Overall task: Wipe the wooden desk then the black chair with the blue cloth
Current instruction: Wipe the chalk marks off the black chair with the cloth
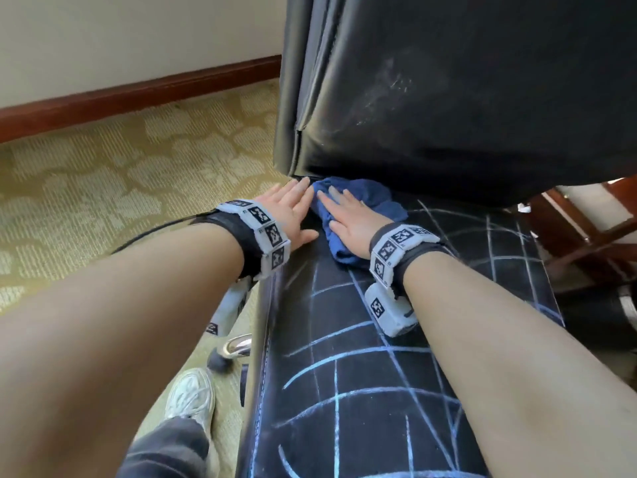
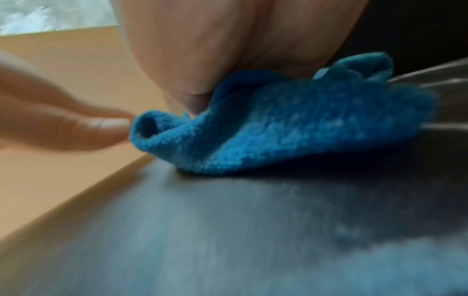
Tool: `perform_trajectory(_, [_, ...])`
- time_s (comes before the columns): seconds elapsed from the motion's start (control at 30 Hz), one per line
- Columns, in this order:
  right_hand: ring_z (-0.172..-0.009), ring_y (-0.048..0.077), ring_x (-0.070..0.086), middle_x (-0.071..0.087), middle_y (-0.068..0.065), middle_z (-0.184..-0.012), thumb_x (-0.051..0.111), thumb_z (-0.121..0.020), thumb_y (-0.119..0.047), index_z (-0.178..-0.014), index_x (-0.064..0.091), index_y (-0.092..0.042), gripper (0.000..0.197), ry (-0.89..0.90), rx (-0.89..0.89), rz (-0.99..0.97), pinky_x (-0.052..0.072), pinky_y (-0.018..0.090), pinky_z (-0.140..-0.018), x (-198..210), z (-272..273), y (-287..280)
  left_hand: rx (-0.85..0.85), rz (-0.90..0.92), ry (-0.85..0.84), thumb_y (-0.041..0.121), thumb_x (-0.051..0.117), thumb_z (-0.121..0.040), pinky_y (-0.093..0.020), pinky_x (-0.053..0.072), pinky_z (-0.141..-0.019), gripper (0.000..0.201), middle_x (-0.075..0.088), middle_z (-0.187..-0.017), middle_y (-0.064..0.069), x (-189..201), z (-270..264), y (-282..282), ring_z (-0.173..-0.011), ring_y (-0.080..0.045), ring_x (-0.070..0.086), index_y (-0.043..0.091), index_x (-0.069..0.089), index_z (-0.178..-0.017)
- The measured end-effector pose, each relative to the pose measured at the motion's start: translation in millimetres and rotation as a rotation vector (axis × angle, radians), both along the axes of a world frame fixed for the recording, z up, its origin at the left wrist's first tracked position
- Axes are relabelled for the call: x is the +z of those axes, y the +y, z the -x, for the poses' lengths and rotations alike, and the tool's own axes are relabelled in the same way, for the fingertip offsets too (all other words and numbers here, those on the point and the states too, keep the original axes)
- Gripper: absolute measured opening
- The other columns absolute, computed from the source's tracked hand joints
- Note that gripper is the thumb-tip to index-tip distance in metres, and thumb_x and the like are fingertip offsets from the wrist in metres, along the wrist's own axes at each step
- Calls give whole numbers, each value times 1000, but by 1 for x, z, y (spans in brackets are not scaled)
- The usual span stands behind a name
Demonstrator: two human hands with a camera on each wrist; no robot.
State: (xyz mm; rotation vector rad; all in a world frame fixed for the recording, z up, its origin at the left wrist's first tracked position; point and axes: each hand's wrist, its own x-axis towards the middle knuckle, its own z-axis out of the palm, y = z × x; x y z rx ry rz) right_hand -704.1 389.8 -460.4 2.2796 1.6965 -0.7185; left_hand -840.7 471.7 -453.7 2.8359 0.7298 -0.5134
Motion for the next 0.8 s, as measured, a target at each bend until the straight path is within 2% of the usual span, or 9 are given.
perform_trajectory(0.07, [-144,27,4,1,9,-157,27,-102,-18,-150,3,-14,54,-31,-149,-55,14,42,-113,-3,-17,1,31,54,56,51,31,-98,-30,-2,-115,77,-14,-157,-7,-12,-18,1,-145,-21,-7,8,-7,-149])
perform_trajectory(0.17, [-144,27,5,4,9,-157,28,-101,-18,-150,3,-14,55,-80,-308,-29,15,44,-112,-5,-44,-18,39,67,75,54,33,-96,-32,0,-116,82,-16,-157,-9,-25,-24,-1,-145,-24,-9,8,-8,-149])
perform_trajectory(0.3, [-144,30,3,2,11,-157,30,-101,-19,-150,1,-15,57,-81,-179,19,15,43,-113,-3,-33,-41,15,35,87,54,32,-96,-30,0,-115,82,-17,-157,-8,-25,-23,-3,-145,-23,-9,9,-11,-149])
perform_trajectory(0.43, [-144,28,-4,-6,7,-158,24,-102,-21,-150,-3,-20,55,-56,-48,43,8,43,-115,-1,-19,-26,41,25,103,54,33,-96,-31,0,-116,83,-16,-157,-9,-31,-26,-3,-145,-24,-8,9,-11,-149])
perform_trajectory(0.5, [-144,29,0,-3,8,-157,25,-102,-19,-150,-2,-19,55,-44,-77,12,12,46,-113,-2,-28,-18,41,15,95,57,33,-94,-31,-2,-116,84,-15,-157,-9,-39,-25,-1,-145,-24,-9,9,-11,-149])
perform_trajectory(0.6, [-145,27,1,-2,7,-158,26,-102,-20,-150,-1,-20,55,-33,-381,-4,10,47,-113,-4,-51,-30,33,22,139,59,31,-94,-32,-1,-116,85,-17,-157,-8,-40,-21,0,-145,-24,-9,11,-13,-149])
perform_trajectory(0.67, [-145,27,-2,-5,6,-158,24,-102,-21,-150,-2,-21,54,-44,-488,42,9,46,-114,-2,-62,-49,29,14,161,59,31,-94,-33,0,-116,85,-16,-157,-8,-37,-19,0,-145,-24,-8,12,-12,-149])
perform_trajectory(0.73, [-144,30,-2,-5,9,-157,25,-102,-20,-150,-4,-18,56,-61,-430,89,13,48,-113,1,-56,-64,38,17,155,59,32,-94,-34,1,-116,85,-16,-157,-7,-35,-17,-2,-145,-23,-7,12,-11,-149])
perform_trajectory(0.8, [-143,33,-2,-5,11,-157,28,-102,-19,-149,-6,-17,58,-93,-290,99,15,49,-111,0,-40,-69,51,12,146,59,33,-94,-34,1,-116,84,-16,-157,-7,-36,-17,-4,-145,-23,-7,13,-11,-149])
